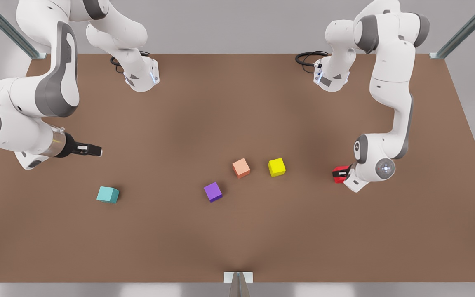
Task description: Pick up red wooden cube and pass to hand red wooden cube and place in blue wooden cube
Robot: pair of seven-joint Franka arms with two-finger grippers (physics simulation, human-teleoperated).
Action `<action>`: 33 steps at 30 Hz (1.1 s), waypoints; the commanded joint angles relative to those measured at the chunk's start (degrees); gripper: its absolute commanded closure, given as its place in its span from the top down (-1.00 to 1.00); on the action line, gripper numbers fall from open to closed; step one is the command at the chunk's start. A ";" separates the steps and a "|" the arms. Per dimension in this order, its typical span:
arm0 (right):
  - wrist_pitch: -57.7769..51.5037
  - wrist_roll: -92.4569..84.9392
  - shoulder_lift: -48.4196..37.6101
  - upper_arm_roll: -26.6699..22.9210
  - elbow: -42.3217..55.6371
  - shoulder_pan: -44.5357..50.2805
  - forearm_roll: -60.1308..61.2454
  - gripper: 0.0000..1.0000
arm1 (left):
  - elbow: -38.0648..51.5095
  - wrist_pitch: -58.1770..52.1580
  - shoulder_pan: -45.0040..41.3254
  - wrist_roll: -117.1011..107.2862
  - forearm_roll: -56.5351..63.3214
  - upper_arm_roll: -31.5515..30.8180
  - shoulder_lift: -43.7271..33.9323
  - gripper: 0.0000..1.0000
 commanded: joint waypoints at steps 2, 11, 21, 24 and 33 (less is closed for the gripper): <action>0.70 0.25 0.03 0.00 -0.20 -0.04 0.09 1.00 | 0.11 3.54 -0.02 2.26 0.03 0.00 1.72 1.00; 0.71 0.34 0.21 0.09 -0.72 -0.12 0.36 1.00 | 0.29 3.71 0.07 2.09 0.03 0.00 1.81 0.36; 0.71 0.16 0.21 0.09 -1.16 -0.39 0.89 1.00 | 22.51 -21.06 -0.37 -18.47 -15.51 -9.40 4.10 0.08; 1.14 -0.10 0.47 -0.09 -0.99 -1.09 2.64 1.00 | 32.88 -28.45 -0.37 -24.28 -34.93 -14.93 5.15 0.08; 1.85 -30.56 10.66 -0.17 -0.55 -6.54 35.95 1.00 | 53.02 -14.13 -0.55 -1.01 -53.31 -37.17 24.84 0.10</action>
